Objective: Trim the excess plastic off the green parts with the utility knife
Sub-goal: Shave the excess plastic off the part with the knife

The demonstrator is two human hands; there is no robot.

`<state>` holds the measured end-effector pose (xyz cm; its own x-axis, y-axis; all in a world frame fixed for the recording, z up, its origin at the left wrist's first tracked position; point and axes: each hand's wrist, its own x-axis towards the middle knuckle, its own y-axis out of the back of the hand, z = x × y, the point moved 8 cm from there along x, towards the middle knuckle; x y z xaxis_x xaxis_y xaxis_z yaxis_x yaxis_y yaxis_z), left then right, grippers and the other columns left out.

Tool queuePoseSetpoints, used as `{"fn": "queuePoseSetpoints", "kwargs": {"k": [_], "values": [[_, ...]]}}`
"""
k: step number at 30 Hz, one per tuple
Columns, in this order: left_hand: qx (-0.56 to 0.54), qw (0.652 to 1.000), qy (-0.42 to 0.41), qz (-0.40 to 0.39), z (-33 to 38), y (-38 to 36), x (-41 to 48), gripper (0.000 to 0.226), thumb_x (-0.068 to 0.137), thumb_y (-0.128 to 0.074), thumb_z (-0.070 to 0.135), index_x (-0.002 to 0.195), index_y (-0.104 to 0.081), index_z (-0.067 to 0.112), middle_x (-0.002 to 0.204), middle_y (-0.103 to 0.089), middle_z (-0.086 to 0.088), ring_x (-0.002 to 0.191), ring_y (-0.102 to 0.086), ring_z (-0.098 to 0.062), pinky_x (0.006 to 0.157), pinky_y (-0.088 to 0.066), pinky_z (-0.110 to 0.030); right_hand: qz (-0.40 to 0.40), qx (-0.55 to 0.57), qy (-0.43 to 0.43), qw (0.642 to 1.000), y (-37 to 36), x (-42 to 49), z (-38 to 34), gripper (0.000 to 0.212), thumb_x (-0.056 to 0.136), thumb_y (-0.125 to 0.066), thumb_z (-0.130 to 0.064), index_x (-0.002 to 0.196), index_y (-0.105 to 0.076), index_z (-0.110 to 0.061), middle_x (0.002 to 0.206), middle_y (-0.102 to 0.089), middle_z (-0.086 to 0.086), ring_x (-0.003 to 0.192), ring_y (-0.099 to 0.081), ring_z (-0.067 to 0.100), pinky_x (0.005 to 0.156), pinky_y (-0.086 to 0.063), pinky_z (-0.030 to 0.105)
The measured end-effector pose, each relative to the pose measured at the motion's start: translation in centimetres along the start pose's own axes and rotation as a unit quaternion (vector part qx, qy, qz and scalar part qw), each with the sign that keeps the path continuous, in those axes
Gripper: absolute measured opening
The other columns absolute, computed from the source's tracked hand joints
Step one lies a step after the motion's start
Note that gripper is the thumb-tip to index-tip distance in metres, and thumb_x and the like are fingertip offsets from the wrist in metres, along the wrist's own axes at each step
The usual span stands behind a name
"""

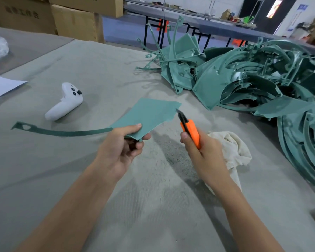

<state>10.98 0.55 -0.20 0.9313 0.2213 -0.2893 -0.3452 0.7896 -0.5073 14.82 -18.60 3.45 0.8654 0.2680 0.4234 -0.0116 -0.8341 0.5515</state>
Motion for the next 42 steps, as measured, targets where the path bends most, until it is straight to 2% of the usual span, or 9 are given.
{"fn": "queuePoseSetpoints", "kwargs": {"k": [2,7,13,16,20,27,34,39,42], "values": [[-0.007,1.000,0.002,0.004,-0.1,0.2,0.1,0.005,0.090,-0.055,0.006,0.087,-0.060,0.007,0.059,-0.062,-0.010,0.038,-0.040,-0.010,0.033,-0.029,-0.017,-0.017,-0.017,0.014,1.000,-0.4,-0.2,-0.1,0.040,0.095,-0.047,-0.048,0.079,-0.055,-0.013,0.051,-0.045,-0.003,0.045,-0.043,0.011,0.044,-0.032,0.019],[-0.007,1.000,-0.001,0.007,-0.1,0.3,0.1,0.005,0.089,-0.056,0.005,0.087,-0.060,0.006,0.059,-0.061,-0.010,0.037,-0.040,-0.010,0.033,-0.029,-0.017,-0.034,-0.045,0.055,0.997,-0.4,-0.2,-0.4,0.041,0.097,-0.048,-0.051,0.077,-0.052,-0.016,0.053,-0.046,0.003,0.045,-0.043,0.013,0.044,-0.029,0.021],[0.009,1.000,-0.001,-0.010,-0.1,-0.1,0.0,0.006,0.088,-0.056,0.005,0.086,-0.062,0.007,0.059,-0.061,-0.010,0.038,-0.039,-0.010,0.033,-0.028,-0.017,0.034,-0.027,0.032,0.999,1.1,0.2,-0.2,0.042,0.096,-0.047,-0.047,0.077,-0.055,-0.010,0.049,-0.043,-0.005,0.050,-0.047,0.021,0.044,-0.032,0.016],[-0.003,1.000,-0.004,0.005,-0.1,0.1,0.1,0.007,0.089,-0.055,0.005,0.085,-0.060,0.006,0.058,-0.061,-0.011,0.037,-0.039,-0.010,0.033,-0.029,-0.017,-0.008,-0.042,0.059,0.997,0.0,-0.2,-0.9,0.036,0.096,-0.045,-0.050,0.079,-0.051,-0.018,0.051,-0.043,-0.007,0.046,-0.044,0.012,0.044,-0.031,0.016],[-0.025,0.999,-0.003,0.020,0.0,0.3,0.2,0.005,0.089,-0.056,0.005,0.085,-0.059,0.006,0.057,-0.061,-0.011,0.037,-0.040,-0.010,0.033,-0.030,-0.017,-0.056,-0.101,0.108,0.987,-1.5,-0.7,-1.6,0.042,0.099,-0.045,-0.050,0.086,-0.053,-0.011,0.052,-0.040,-0.010,0.043,-0.041,0.014,0.044,-0.032,0.025],[0.000,1.000,-0.003,0.005,0.1,0.2,0.1,0.006,0.089,-0.054,0.005,0.086,-0.060,0.007,0.058,-0.061,-0.010,0.037,-0.039,-0.010,0.033,-0.029,-0.017,0.033,-0.051,0.047,0.997,0.5,0.3,-0.7,0.034,0.099,-0.047,-0.041,0.073,-0.044,-0.020,0.051,-0.036,-0.012,0.045,-0.040,0.007,0.044,-0.029,0.014],[-0.034,0.999,0.011,0.026,-0.1,0.5,0.3,0.006,0.090,-0.055,0.005,0.088,-0.060,0.007,0.057,-0.060,-0.009,0.037,-0.039,-0.009,0.033,-0.030,-0.016,-0.088,-0.141,0.101,0.981,-2.9,-1.1,-1.2,0.031,0.099,-0.051,-0.041,0.090,-0.054,-0.011,0.059,-0.046,-0.007,0.050,-0.047,0.020,0.049,-0.042,0.043],[-0.028,0.999,0.009,0.024,0.1,0.6,0.3,0.006,0.089,-0.054,0.004,0.087,-0.059,0.006,0.057,-0.059,-0.009,0.037,-0.038,-0.010,0.032,-0.028,-0.017,0.023,-0.019,0.054,0.998,-0.2,0.0,-0.8,0.041,0.098,-0.047,-0.047,0.081,-0.054,-0.010,0.051,-0.045,-0.002,0.045,-0.043,0.012,0.043,-0.032,0.020],[-0.009,1.000,0.022,0.005,-0.2,0.2,0.2,0.006,0.089,-0.054,0.004,0.085,-0.058,0.006,0.056,-0.058,-0.009,0.037,-0.038,-0.009,0.032,-0.028,-0.017,0.062,-0.020,0.039,0.997,0.8,0.3,-0.4,0.039,0.099,-0.049,-0.038,0.077,-0.053,-0.006,0.050,-0.042,0.002,0.048,-0.042,0.018,0.044,-0.030,0.019]]}}
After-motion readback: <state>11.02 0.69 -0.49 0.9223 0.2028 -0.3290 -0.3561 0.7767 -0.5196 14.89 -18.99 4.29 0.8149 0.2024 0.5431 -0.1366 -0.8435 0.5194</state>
